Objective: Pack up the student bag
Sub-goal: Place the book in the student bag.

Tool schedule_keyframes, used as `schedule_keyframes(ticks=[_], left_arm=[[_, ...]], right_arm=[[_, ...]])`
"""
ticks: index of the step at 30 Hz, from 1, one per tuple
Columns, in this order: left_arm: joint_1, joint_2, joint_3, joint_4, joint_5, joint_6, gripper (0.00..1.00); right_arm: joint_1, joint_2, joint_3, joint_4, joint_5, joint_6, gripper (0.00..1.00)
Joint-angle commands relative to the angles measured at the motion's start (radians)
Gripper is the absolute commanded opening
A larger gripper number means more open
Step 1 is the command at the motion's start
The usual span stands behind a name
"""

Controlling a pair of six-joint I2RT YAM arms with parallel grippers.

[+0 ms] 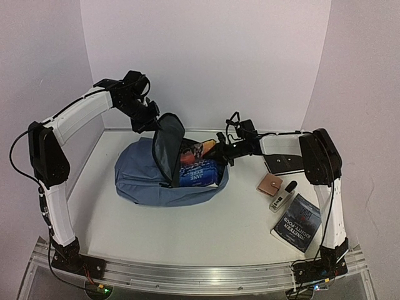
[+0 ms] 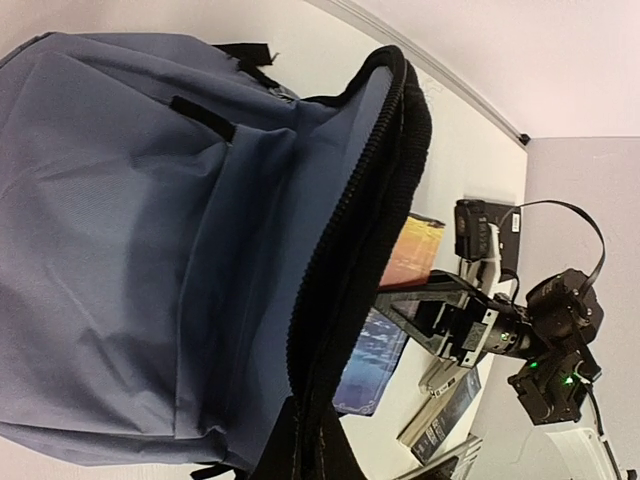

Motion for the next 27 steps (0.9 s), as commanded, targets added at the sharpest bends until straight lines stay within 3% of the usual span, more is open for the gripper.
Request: schedule_keyframes(ticks=[1,6,8,10,11,15,17,21,27], left_arm=[[0.005,-0.028,0.059,0.082,0.025,0.022,0.0],[0.005,-0.024,0.069,0.086,0.024,0.022,0.0],[0.006,-0.027,0.067,0.086,0.023,0.02,0.0],[0.006,-0.029,0.068,0.078,0.014,0.019,0.0],[0.006,-0.03,0.069,0.073,0.005,0.017,0.0],[0.006,-0.032,0.074,0.04,-0.038,0.018,0.0],[0.006,-0.038,0.065,0.026,-0.059,0.014,0.0],[0.011,-0.051,0.033,-0.023,-0.15,-0.006,0.0],[0.029,-0.084,-0.044,-0.029,-0.198,-0.03,0.0]], right_arm=[[0.044,-0.001,0.07,0.233,-0.045,0.172,0.0],[0.053,0.027,0.025,0.488,-0.029,0.415,0.0],[0.065,0.052,0.023,0.497,-0.021,0.412,0.0],[0.078,0.068,0.035,0.403,-0.001,0.337,0.01],[0.081,0.069,0.054,0.283,0.033,0.253,0.1],[0.084,0.014,0.081,-0.02,0.161,-0.011,0.67],[0.084,-0.023,0.097,-0.116,0.212,-0.103,0.84],[0.084,-0.102,0.134,-0.29,0.361,-0.256,0.98],[0.081,-0.125,0.188,-0.479,0.578,-0.46,0.98]])
